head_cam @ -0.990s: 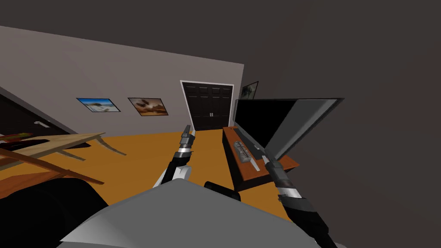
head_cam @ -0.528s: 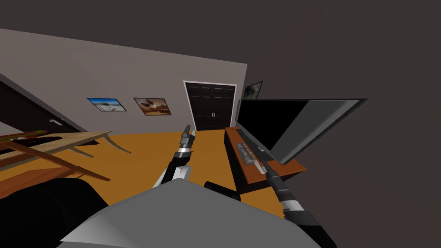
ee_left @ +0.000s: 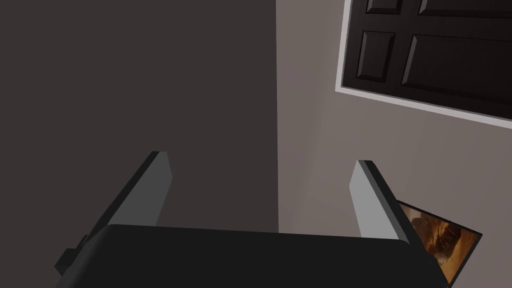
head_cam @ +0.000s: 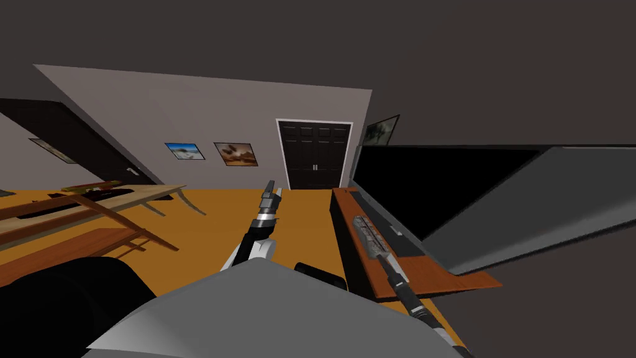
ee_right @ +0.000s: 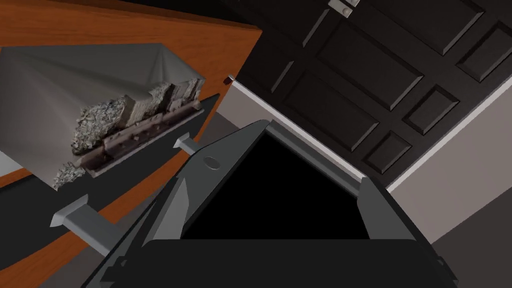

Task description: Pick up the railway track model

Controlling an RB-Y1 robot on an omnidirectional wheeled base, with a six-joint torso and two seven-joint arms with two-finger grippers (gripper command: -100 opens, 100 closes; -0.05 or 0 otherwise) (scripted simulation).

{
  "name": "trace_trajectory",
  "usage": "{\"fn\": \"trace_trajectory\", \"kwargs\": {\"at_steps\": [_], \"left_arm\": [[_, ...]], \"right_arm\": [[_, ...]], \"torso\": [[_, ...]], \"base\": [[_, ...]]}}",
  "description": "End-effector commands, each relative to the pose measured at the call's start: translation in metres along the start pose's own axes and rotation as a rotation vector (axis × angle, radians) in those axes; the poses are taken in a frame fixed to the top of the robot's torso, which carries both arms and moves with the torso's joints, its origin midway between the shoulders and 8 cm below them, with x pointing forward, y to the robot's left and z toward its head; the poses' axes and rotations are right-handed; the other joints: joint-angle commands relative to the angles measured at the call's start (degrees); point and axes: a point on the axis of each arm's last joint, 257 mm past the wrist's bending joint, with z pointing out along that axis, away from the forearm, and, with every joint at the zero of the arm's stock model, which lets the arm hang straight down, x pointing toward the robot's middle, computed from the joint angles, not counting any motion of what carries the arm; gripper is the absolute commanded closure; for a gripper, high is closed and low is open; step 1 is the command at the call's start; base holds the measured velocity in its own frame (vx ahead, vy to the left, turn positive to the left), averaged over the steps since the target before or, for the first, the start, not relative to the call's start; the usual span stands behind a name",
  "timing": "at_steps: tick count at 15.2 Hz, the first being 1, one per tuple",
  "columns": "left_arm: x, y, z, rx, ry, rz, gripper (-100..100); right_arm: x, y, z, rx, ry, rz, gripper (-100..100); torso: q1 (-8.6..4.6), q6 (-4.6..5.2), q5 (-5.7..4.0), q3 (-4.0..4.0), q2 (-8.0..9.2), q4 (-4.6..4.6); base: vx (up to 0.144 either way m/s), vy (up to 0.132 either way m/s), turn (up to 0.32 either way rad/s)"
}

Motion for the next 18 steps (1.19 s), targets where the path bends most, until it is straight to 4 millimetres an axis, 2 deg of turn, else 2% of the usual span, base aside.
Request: {"fn": "trace_trajectory", "kwargs": {"at_steps": [1,2,3,4,5,6,7,9,10,11,12,13,14,15,16,18], "left_arm": [[0.0,0.0,0.0,0.0,0.0,0.0,0],[0.0,0.0,0.0,0.0,0.0,0.0,0],[0.0,0.0,0.0,0.0,0.0,0.0,0],[0.0,0.0,0.0,0.0,0.0,0.0,0],[0.0,0.0,0.0,0.0,0.0,0.0,0],[0.0,0.0,0.0,0.0,0.0,0.0,0],[0.0,0.0,0.0,0.0,0.0,0.0,0],[0.0,0.0,0.0,0.0,0.0,0.0,0],[0.0,0.0,0.0,0.0,0.0,0.0,0],[0.0,0.0,0.0,0.0,0.0,0.0,0],[0.0,0.0,0.0,0.0,0.0,0.0,0],[0.0,0.0,0.0,0.0,0.0,0.0,0],[0.0,0.0,0.0,0.0,0.0,0.0,0],[0.0,0.0,0.0,0.0,0.0,0.0,0],[0.0,0.0,0.0,0.0,0.0,0.0,0],[0.0,0.0,0.0,0.0,0.0,0.0,0]], "right_arm": [[0.018,-0.033,-0.019,0.085,0.065,-0.037,-100],[0.018,-0.033,-0.019,0.085,0.065,-0.037,-100],[0.032,-0.06,-0.038,0.156,0.12,-0.066,-100],[0.032,-0.06,-0.038,0.156,0.121,-0.067,-100],[0.046,-0.085,-0.059,0.223,0.173,-0.094,-100],[0.046,-0.086,-0.06,0.225,0.177,-0.097,-100],[0.057,-0.108,-0.079,0.284,0.225,-0.124,-100],[0.058,-0.11,-0.084,0.292,0.234,-0.127,-100],[0.067,-0.131,-0.105,0.347,0.287,-0.161,-100],[0.069,-0.133,-0.11,0.356,0.292,-0.157,-100],[0.079,-0.154,-0.137,0.418,0.35,-0.186,-100],[0.079,-0.154,-0.137,0.418,0.35,-0.186,-100],[0.088,-0.173,-0.166,0.476,0.408,-0.214,-100],[0.088,-0.173,-0.166,0.476,0.408,-0.214,-100],[0.095,-0.189,-0.195,0.53,0.466,-0.242,-100],[0.095,-0.189,-0.195,0.53,0.466,-0.242,-100]], "torso": [[0.0,0.0,0.0,0.0,0.0,0.0],[-0.01,-0.01,-0.01,0.03,0.04,0.01],[-0.01,0.0,-0.01,0.04,0.06,0.02],[0.0,-0.03,-0.02,0.02,0.01,0.01],[-0.01,-0.01,-0.01,-0.01,-0.04,0.0],[-0.02,-0.02,-0.02,-0.06,-0.14,-0.02],[-0.05,-0.01,-0.02,-0.09,-0.16,-0.03],[-0.08,-0.02,-0.03,-0.12,-0.22,-0.04],[-0.11,0.0,-0.03,-0.07,-0.12,-0.02],[-0.09,-0.01,-0.01,-0.07,-0.14,-0.02],[-0.07,-0.01,-0.02,-0.08,-0.15,-0.03],[-0.06,-0.04,-0.02,-0.09,-0.17,-0.03],[-0.06,-0.01,-0.02,-0.1,-0.18,-0.03],[-0.08,-0.01,-0.02,-0.11,-0.21,-0.04],[-0.12,-0.01,-0.03,-0.13,-0.24,-0.04],[-0.17,-0.03,-0.04,-0.2,-0.36,-0.07]], "base": [[0.103,0.068,0.121],[0.115,0.06,0.14],[0.137,0.067,0.198],[0.151,0.059,0.15],[0.186,0.057,0.175],[0.178,0.044,0.147],[0.187,0.047,0.191],[0.156,0.028,0.091],[0.167,0.036,0.124],[0.171,0.039,0.149],[0.172,0.047,0.2],[0.173,0.039,0.156],[0.191,0.028,0.184],[0.196,0.012,0.133],[0.237,0.007,0.16],[0.176,0.005,0.111]]}}
